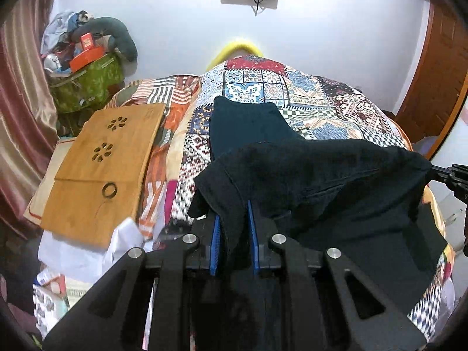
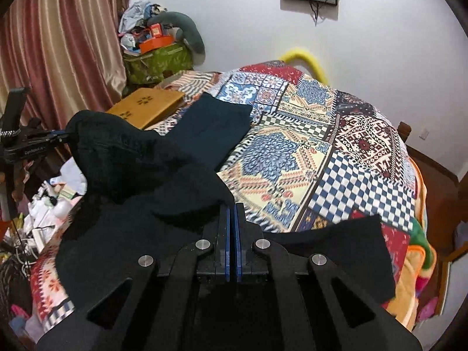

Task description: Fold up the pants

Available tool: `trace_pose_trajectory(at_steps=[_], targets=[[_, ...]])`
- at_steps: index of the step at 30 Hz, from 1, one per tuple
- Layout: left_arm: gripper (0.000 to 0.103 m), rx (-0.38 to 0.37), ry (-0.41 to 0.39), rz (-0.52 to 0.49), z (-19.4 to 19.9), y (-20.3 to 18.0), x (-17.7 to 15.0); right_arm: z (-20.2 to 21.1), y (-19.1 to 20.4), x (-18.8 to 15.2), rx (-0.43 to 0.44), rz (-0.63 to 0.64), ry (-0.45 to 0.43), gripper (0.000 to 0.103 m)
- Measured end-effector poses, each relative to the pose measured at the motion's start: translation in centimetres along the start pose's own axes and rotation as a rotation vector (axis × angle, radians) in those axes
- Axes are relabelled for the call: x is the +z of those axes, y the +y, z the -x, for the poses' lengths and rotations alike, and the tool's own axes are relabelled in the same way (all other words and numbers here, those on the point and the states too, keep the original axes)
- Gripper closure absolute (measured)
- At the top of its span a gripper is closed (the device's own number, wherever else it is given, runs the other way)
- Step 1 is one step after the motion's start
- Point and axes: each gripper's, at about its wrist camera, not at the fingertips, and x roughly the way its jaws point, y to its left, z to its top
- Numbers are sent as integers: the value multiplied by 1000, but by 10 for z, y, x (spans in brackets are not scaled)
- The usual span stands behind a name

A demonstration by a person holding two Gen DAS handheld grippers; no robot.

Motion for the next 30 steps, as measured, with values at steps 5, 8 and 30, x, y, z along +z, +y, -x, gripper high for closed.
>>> trace_pose_trajectory(at_steps=[5,8,30], targets=[[86,11,11,17,23,-1,-36,23,23,-31,36,-23,-20,101],[86,16,16,28,28,1,-58,28,35,-48,61,-40,-10,101],[90,47,126,100,31,21,-127,47,50,-104,95,-109,91,76]])
